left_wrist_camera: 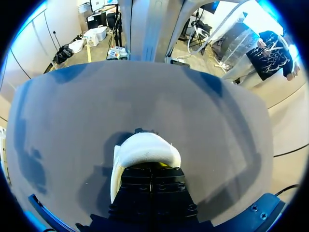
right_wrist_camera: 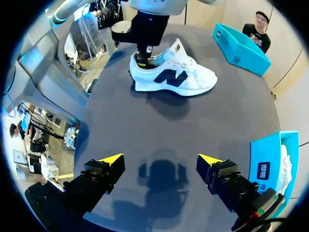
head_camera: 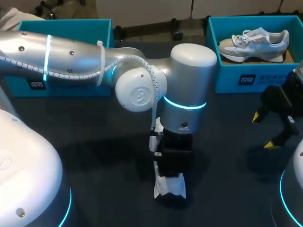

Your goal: Take the shoe out of the shoebox, open the shoe tongue, remove and reinsert the insole, then place the shoe into the shoebox

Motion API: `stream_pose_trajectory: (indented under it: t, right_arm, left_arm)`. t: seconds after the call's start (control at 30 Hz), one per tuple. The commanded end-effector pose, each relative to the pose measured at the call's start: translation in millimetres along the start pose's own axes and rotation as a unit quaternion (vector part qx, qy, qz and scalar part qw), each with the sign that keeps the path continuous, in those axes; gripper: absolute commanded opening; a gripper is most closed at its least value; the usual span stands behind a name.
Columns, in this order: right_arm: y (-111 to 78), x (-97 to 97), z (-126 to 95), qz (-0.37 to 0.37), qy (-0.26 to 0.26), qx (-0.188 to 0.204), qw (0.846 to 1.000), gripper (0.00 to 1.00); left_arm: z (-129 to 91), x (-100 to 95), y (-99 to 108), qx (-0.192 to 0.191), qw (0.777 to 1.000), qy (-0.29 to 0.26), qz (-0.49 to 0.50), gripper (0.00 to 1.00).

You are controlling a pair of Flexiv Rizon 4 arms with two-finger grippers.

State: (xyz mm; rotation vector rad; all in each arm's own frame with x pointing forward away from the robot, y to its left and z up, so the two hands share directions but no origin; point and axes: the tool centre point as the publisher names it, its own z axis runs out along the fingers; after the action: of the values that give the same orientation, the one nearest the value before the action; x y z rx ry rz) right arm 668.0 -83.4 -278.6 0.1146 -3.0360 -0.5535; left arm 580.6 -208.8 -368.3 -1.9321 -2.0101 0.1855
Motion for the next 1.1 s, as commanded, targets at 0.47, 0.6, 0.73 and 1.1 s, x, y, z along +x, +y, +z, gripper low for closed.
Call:
stream_pose_trajectory:
  t: [0.47,0.6,0.73,1.1]
  right_arm:
    - [0.4,-0.3,1,0.000,0.000,0.001,1.000,1.00]
    - [0.4,-0.3,1,0.000,0.000,0.001,1.000,1.00]
    - [0.4,-0.3,1,0.000,0.000,0.001,1.000,1.00]
    - [0.4,-0.3,1,0.000,0.000,0.001,1.000,1.00]
  left_arm:
    - [48,-21.3,36,-0.020,1.000,-0.001,-0.004,0.00]
    - [42,-16.6,47,-0.053,0.998,-0.011,-0.016,0.00]
    - [31,-11.0,58,-0.069,0.997,-0.017,-0.032,0.00]
    - [3,-9.1,29,-0.075,0.996,-0.045,0.002,0.00]
